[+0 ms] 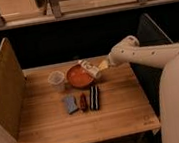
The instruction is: Place the bottle in the ceramic bowl
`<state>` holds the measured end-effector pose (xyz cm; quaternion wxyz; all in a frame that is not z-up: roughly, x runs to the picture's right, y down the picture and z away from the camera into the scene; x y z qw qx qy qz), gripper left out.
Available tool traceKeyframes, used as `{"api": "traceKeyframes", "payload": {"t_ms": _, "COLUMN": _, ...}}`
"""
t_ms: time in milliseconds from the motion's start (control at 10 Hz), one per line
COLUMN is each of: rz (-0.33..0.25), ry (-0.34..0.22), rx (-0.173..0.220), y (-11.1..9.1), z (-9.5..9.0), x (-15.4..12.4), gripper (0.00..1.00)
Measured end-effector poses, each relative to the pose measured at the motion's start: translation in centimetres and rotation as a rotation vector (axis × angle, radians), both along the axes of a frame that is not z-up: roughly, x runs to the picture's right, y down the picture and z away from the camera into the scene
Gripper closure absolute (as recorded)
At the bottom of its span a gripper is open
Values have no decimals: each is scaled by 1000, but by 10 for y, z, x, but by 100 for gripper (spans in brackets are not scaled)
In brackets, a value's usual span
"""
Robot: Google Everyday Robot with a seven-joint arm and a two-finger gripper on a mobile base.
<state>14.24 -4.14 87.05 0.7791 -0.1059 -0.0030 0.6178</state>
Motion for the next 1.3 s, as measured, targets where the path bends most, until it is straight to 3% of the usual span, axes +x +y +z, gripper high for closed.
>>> {"api": "traceKeyframes", "payload": {"t_ms": 400, "rz": -10, "ry": 1, "rx": 4, "y": -2, "z": 0, "x": 0, "gripper": 20}}
{"api": "traceKeyframes", "payload": {"t_ms": 500, "rz": -46, "ry": 1, "rx": 18, "y": -10, "z": 1, "x": -5, "gripper": 20}}
{"api": "traceKeyframes", "payload": {"t_ms": 700, "rz": -152, "ry": -34, "rx": 40, "y": -31, "z": 7, "x": -44, "gripper": 20}}
{"api": "traceKeyframes", "payload": {"t_ms": 800, "rz": -187, "ry": -44, "rx": 35, "y": -33, "z": 12, "x": -55, "gripper": 20}}
{"api": "traceKeyframes", "payload": {"t_ms": 1000, "rz": -234, "ry": -61, "rx": -7, "y": -27, "z": 29, "x": -74, "gripper": 20}}
{"api": "traceKeyframes", "payload": {"t_ms": 1300, "rz": -231, "ry": -62, "rx": -100, "y": -11, "z": 56, "x": -82, "gripper": 20}}
